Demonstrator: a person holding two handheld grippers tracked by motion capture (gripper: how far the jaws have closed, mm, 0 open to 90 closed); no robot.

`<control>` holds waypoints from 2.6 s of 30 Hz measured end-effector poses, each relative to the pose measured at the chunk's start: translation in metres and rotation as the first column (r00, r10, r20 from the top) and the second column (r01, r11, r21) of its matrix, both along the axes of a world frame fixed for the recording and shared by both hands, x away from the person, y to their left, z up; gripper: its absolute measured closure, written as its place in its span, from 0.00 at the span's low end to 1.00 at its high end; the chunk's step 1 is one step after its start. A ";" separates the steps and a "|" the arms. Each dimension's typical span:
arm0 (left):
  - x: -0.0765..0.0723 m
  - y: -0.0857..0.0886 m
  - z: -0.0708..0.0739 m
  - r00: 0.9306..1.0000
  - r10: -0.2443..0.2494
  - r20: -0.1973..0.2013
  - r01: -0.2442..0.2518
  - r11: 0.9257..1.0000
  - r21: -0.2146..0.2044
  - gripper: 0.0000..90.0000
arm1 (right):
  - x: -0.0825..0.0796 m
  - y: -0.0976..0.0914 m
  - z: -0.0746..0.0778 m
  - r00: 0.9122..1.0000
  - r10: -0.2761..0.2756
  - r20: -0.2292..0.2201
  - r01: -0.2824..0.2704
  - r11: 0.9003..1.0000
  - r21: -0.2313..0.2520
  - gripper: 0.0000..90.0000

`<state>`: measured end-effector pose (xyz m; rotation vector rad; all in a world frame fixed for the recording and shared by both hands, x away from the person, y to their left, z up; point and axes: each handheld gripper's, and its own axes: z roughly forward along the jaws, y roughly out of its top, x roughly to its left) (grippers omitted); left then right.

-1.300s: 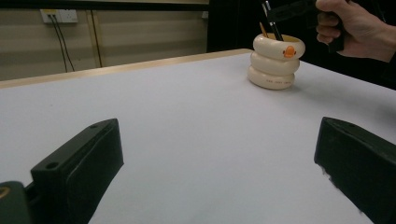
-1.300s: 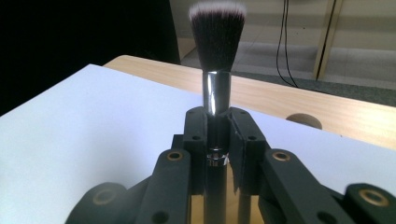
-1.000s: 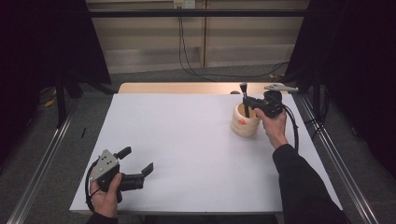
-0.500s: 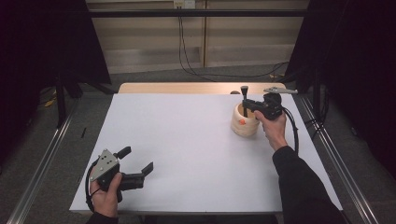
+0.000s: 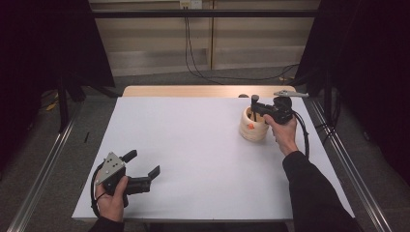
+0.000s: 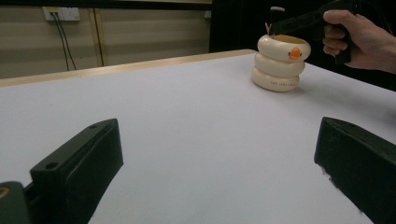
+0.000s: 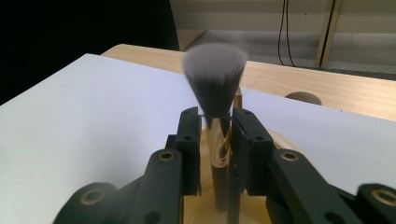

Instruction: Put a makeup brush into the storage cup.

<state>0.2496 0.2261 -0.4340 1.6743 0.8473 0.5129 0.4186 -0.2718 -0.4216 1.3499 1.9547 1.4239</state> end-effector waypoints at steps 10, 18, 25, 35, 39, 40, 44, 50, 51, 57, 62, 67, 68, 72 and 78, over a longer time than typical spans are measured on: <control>-0.001 0.000 0.001 1.000 -0.003 0.003 0.003 1.000 -0.001 0.01 | -0.008 -0.001 0.007 0.999 0.007 0.036 -0.007 1.000 -0.001 0.46; -0.003 0.001 0.000 1.000 -0.013 0.003 0.013 1.000 -0.001 0.01 | -0.017 -0.006 0.009 0.997 0.028 0.075 -0.031 0.999 0.042 0.16; -0.006 0.002 0.001 1.000 -0.011 0.012 0.011 1.000 0.008 0.01 | -0.029 -0.003 0.013 0.996 -0.005 0.092 0.006 1.000 -0.006 0.10; -0.006 0.003 0.001 1.000 -0.005 0.013 0.005 1.000 0.010 0.01 | -0.041 -0.005 0.014 0.990 -0.042 0.132 0.045 0.999 -0.020 0.03; -0.007 0.002 0.001 1.000 -0.003 0.016 0.003 1.000 0.001 0.01 | -0.050 -0.008 0.013 0.988 -0.059 0.140 0.063 0.998 -0.028 0.02; -0.007 0.002 0.001 1.000 -0.003 0.016 0.003 1.000 0.000 0.01 | -0.053 -0.009 0.013 0.988 -0.059 0.144 0.064 0.998 -0.026 0.01; -0.006 0.002 0.001 1.000 -0.007 0.015 0.007 1.000 0.000 0.01 | -0.064 -0.009 0.014 0.984 -0.059 0.171 0.068 0.996 -0.053 0.03; -0.007 0.002 0.001 1.000 -0.007 0.019 0.007 1.000 0.006 0.01 | -0.078 -0.007 0.014 0.981 -0.061 0.184 0.071 0.996 -0.049 0.02; -0.007 0.002 0.001 1.000 -0.002 0.017 0.002 1.000 0.002 0.01 | -0.080 -0.007 0.014 0.981 -0.062 0.184 0.072 0.996 -0.051 0.02; -0.008 0.002 0.002 1.000 0.003 0.020 -0.003 1.000 0.001 0.01 | -0.091 -0.009 0.017 0.975 -0.069 0.211 0.083 0.995 -0.058 0.01; -0.009 0.002 0.002 1.000 0.007 0.022 -0.007 1.000 0.000 0.01 | -0.106 -0.012 0.016 0.969 -0.088 0.233 0.103 0.993 -0.052 0.01; -0.009 0.003 0.002 1.000 0.007 0.020 -0.007 1.000 0.001 0.01 | -0.122 -0.015 0.011 0.968 -0.101 0.231 0.117 0.991 -0.057 0.02; -0.009 0.003 0.002 1.000 0.008 0.022 -0.008 1.000 -0.001 0.01 | -0.124 -0.016 0.010 0.968 -0.096 0.231 0.112 0.992 -0.055 0.02; -0.010 0.002 0.002 1.000 0.009 0.019 -0.009 1.000 -0.001 0.01 | -0.136 -0.022 0.006 0.967 -0.115 0.226 0.129 0.990 -0.052 0.02; -0.014 0.001 0.003 1.000 0.005 0.027 -0.005 1.000 0.001 0.01 | -0.153 -0.030 -0.002 0.968 -0.130 0.213 0.148 0.987 -0.066 0.02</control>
